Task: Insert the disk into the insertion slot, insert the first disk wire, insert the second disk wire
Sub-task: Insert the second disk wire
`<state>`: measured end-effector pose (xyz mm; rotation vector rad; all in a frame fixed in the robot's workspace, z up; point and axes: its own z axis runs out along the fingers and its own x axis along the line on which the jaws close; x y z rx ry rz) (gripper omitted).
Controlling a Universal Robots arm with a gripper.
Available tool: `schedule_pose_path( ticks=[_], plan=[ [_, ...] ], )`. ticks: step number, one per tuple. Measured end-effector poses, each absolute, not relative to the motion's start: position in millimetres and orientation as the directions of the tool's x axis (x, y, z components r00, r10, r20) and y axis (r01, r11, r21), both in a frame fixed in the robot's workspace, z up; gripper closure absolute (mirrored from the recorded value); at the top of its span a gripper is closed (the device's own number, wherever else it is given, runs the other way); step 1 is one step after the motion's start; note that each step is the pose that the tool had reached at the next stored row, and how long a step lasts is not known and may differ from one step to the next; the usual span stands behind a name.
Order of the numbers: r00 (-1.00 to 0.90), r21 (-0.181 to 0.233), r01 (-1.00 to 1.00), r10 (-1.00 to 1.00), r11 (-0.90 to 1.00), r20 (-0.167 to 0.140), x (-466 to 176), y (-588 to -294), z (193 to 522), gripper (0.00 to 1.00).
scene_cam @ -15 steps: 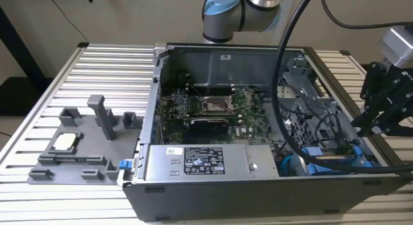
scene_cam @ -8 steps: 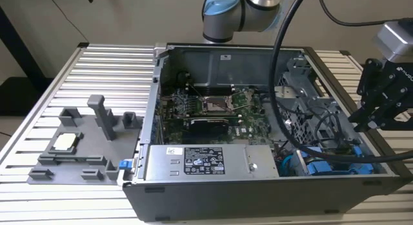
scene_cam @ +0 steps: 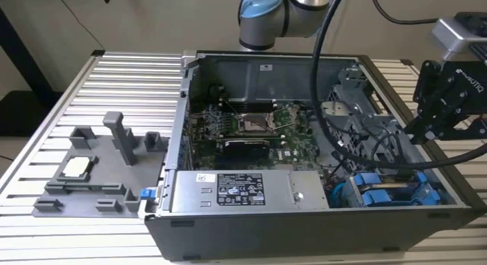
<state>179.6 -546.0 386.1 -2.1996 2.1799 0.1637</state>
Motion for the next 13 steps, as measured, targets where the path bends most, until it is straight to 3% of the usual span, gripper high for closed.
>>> schedule_pose_path(
  ticks=[13],
  plan=[
    [0.007,0.043,-0.999,-0.995,-0.011,-0.103,154,-539,386,0.73]
  ],
)
